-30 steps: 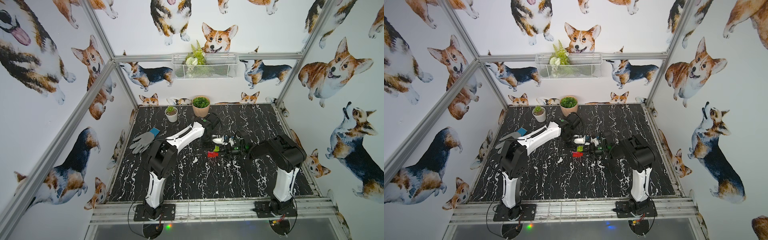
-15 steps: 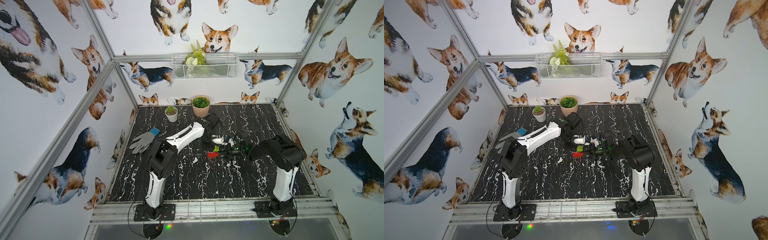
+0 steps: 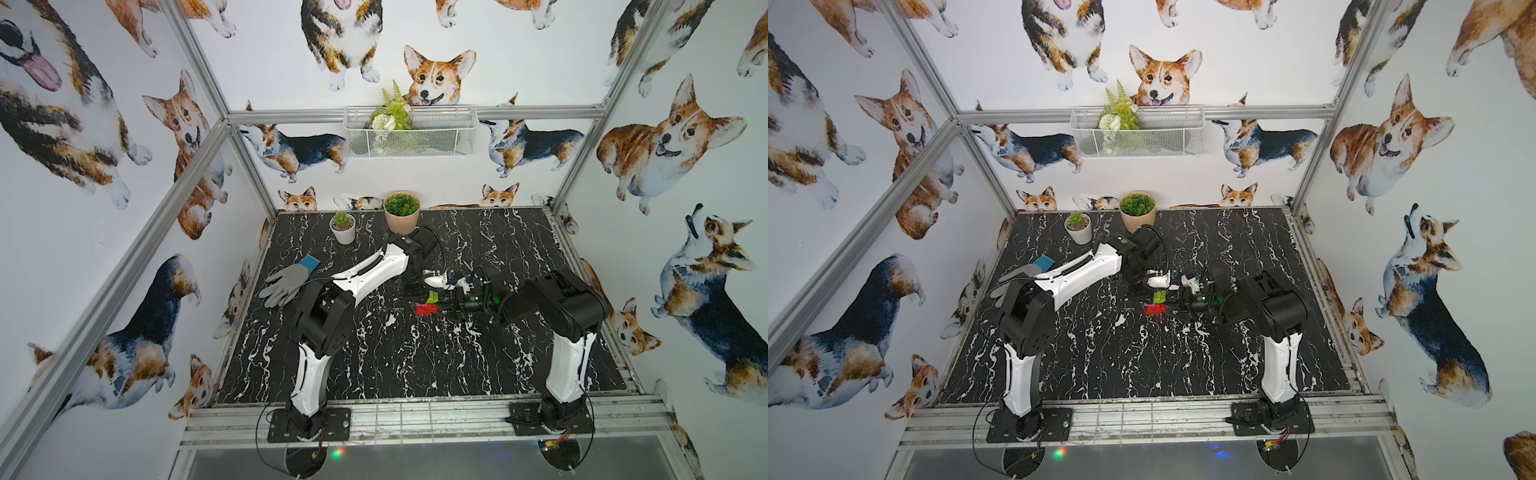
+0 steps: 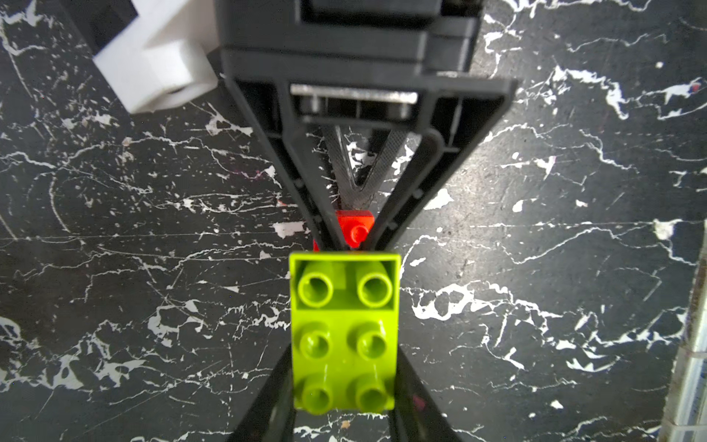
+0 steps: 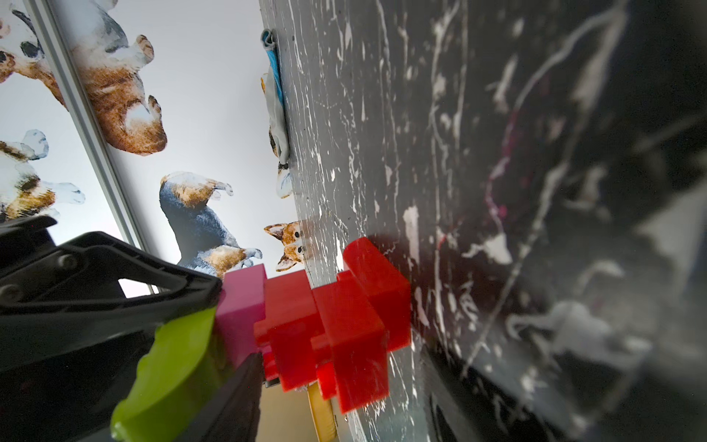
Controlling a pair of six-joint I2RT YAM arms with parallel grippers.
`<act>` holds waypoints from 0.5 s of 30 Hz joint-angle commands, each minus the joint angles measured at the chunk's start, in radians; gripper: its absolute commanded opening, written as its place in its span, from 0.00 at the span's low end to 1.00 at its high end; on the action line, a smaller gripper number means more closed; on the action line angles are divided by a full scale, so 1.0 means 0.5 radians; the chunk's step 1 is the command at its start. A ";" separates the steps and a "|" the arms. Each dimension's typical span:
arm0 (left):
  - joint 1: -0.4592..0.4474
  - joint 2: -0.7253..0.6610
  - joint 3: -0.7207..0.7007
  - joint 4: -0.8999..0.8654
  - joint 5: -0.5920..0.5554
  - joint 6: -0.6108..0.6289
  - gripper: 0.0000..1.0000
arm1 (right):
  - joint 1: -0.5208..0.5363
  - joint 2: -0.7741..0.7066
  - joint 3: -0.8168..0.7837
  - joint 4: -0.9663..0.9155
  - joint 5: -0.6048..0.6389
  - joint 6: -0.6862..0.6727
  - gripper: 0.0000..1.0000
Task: Assemble the letter s with lego
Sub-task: Assemble the lego brick with the lego brick.
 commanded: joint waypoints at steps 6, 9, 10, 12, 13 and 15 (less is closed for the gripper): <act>0.009 -0.025 -0.001 -0.033 0.040 0.013 0.42 | -0.020 0.025 -0.040 0.053 0.062 0.122 0.68; 0.010 -0.033 -0.003 -0.021 0.048 0.004 0.46 | -0.041 0.027 -0.057 0.059 0.068 0.126 0.68; 0.011 -0.036 0.001 -0.018 0.049 -0.002 0.47 | -0.047 0.024 -0.066 0.068 0.068 0.128 0.68; 0.015 -0.039 0.003 -0.021 0.050 -0.005 0.50 | -0.061 0.015 -0.075 0.069 0.071 0.126 0.68; 0.015 -0.042 0.007 -0.024 0.050 -0.006 0.52 | -0.068 0.007 -0.083 0.074 0.072 0.126 0.68; 0.020 -0.059 0.008 -0.027 0.052 -0.010 0.56 | -0.092 -0.007 -0.099 0.076 0.071 0.120 0.68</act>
